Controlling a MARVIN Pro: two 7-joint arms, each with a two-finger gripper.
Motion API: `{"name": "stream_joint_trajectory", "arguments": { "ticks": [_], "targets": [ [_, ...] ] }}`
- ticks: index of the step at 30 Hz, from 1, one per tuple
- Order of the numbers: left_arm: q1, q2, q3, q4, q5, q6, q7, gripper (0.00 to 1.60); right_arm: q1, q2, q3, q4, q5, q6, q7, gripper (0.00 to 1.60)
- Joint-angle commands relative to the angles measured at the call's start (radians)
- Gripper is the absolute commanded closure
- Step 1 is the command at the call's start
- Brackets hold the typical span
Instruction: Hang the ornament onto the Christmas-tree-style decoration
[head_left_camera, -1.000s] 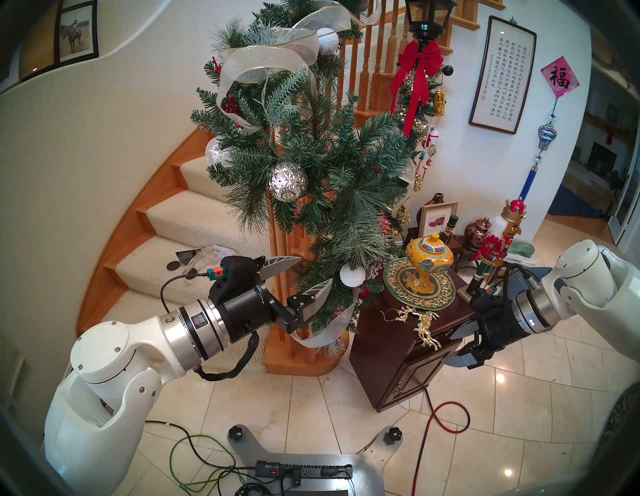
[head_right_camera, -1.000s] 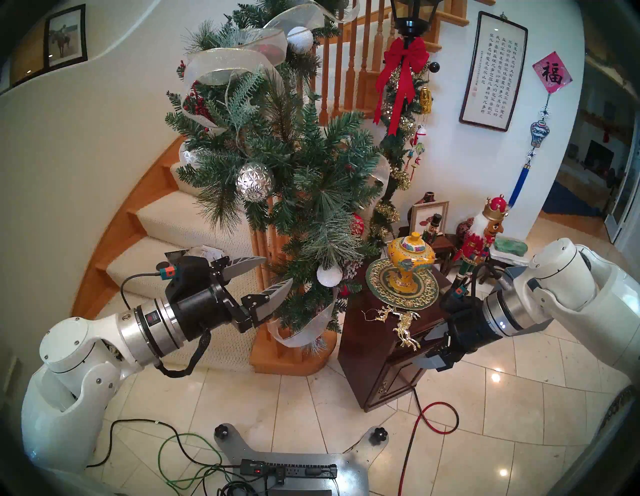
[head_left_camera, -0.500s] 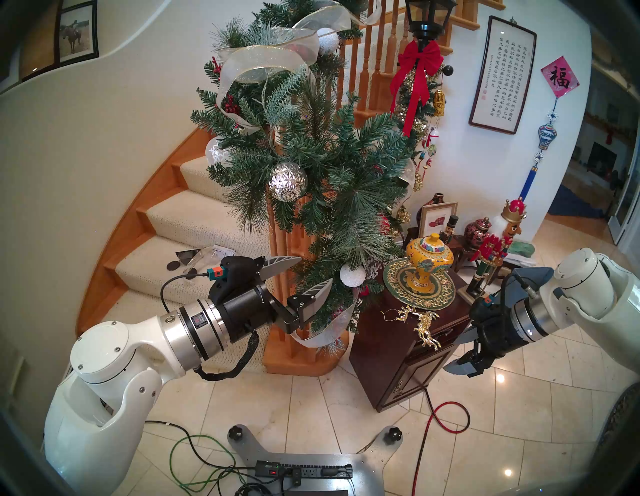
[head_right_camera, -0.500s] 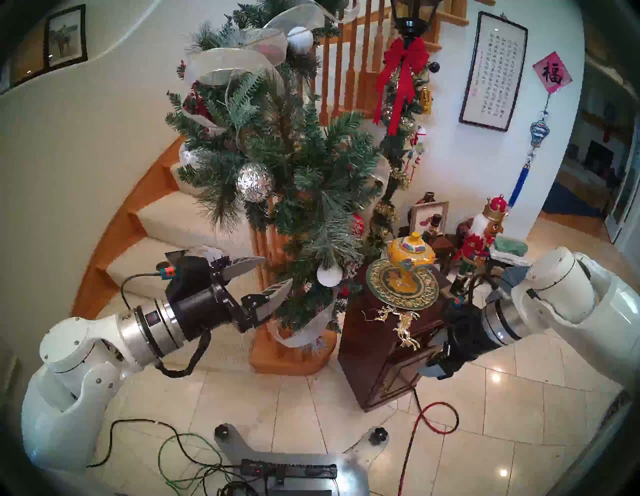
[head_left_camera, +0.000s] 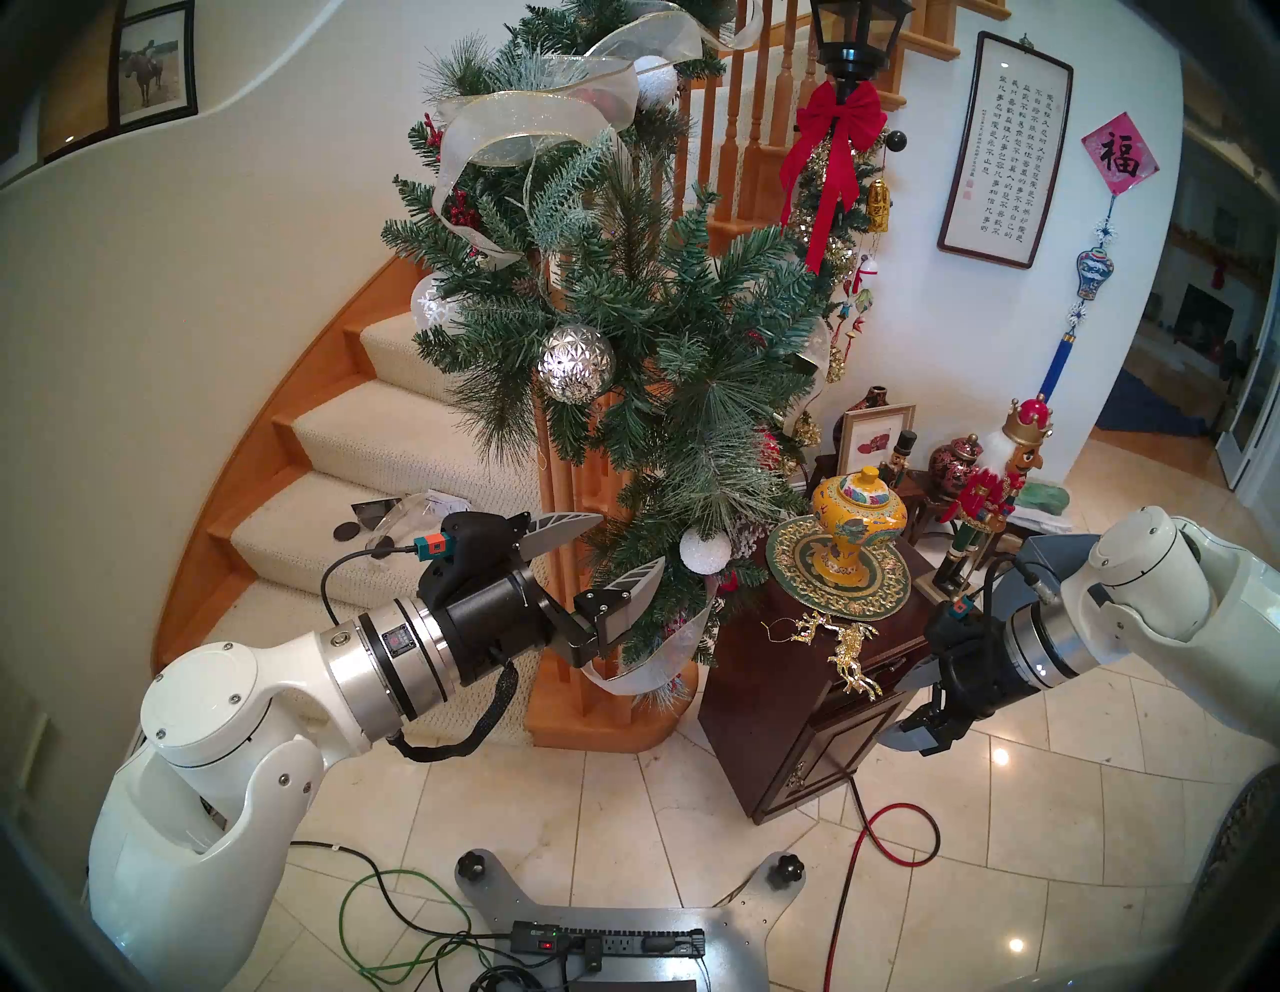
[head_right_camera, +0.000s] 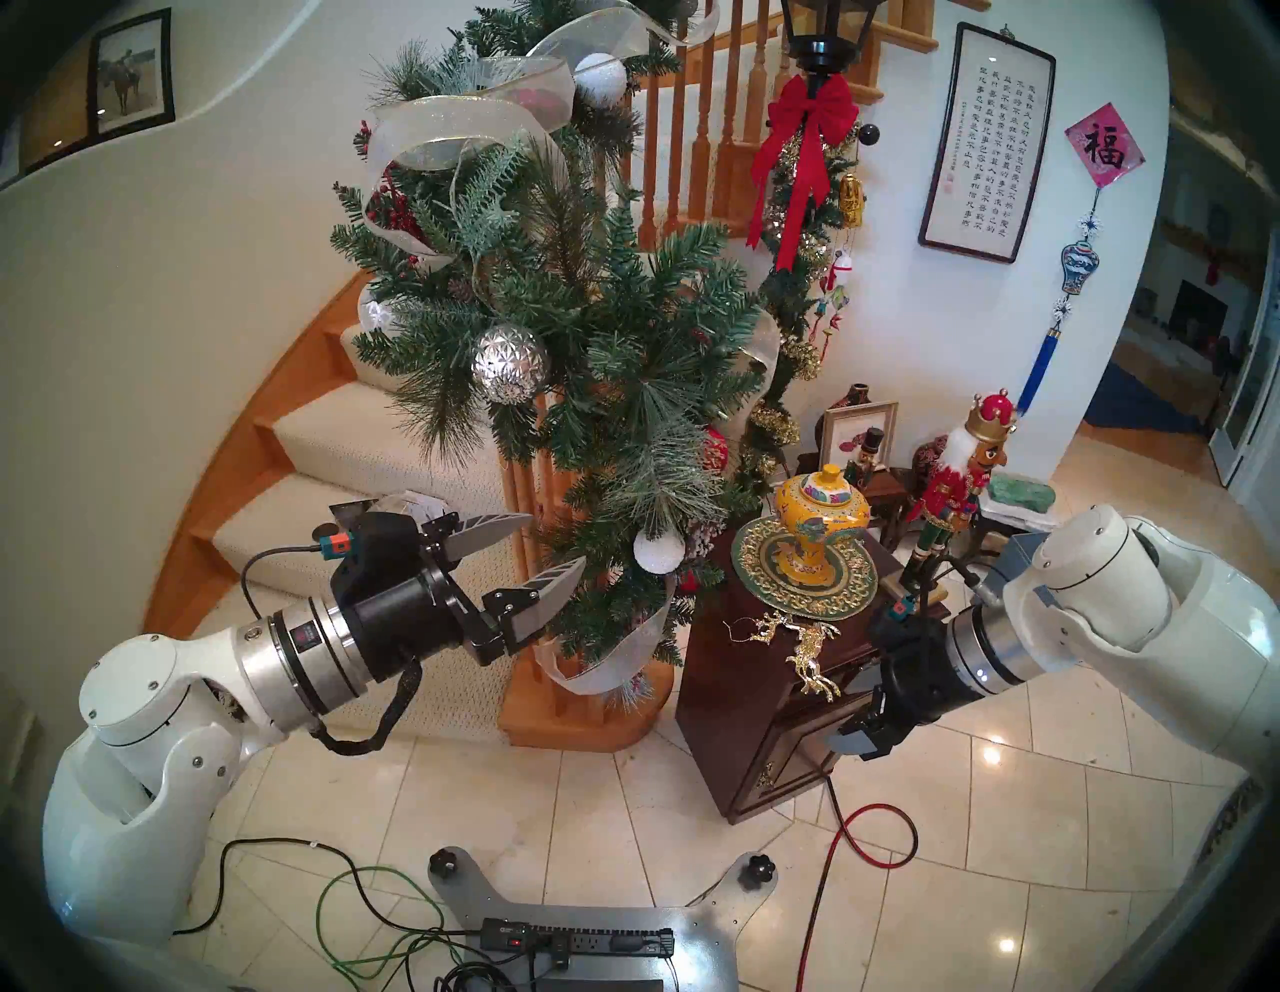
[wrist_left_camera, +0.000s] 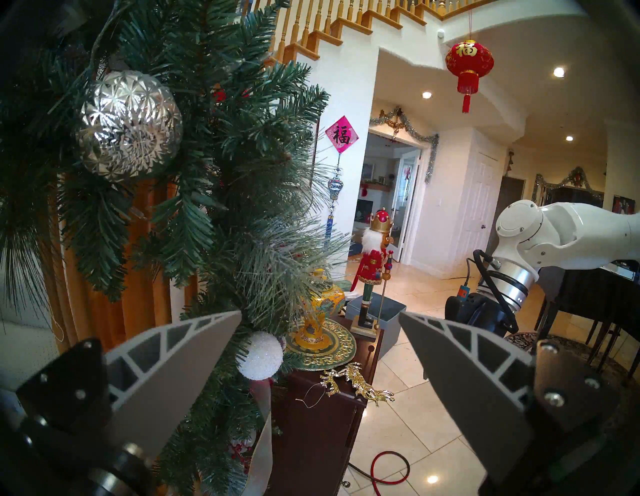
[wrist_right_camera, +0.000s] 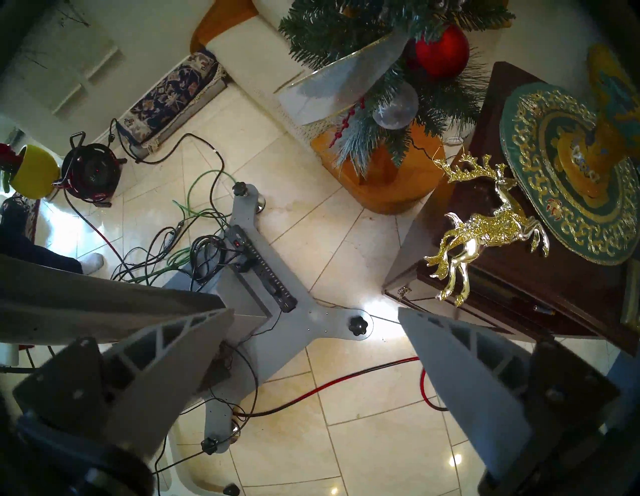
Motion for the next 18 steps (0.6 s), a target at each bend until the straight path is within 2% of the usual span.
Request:
{"name": "stream_joint_trajectory", "arguments": {
  "ticks": [1,13,18],
  "targets": [
    [-0.001,0.000,-0.001,-0.006,0.000,-0.001,0.000,0.00,0.099,0.032,-0.054,-0.009,0.043,-0.011,-0.036,0.00],
    [-0.001,0.000,-0.001,-0.006,0.000,-0.001,0.000,0.00,0.211,0.016,-0.174,-0.008,0.082,0.031,-0.129,0.00],
    [-0.001,0.000,-0.001,-0.006,0.000,-0.001,0.000,0.00,0.268,-0.028,-0.217,0.010,0.104,0.058,-0.163,0.00]
  ]
}}
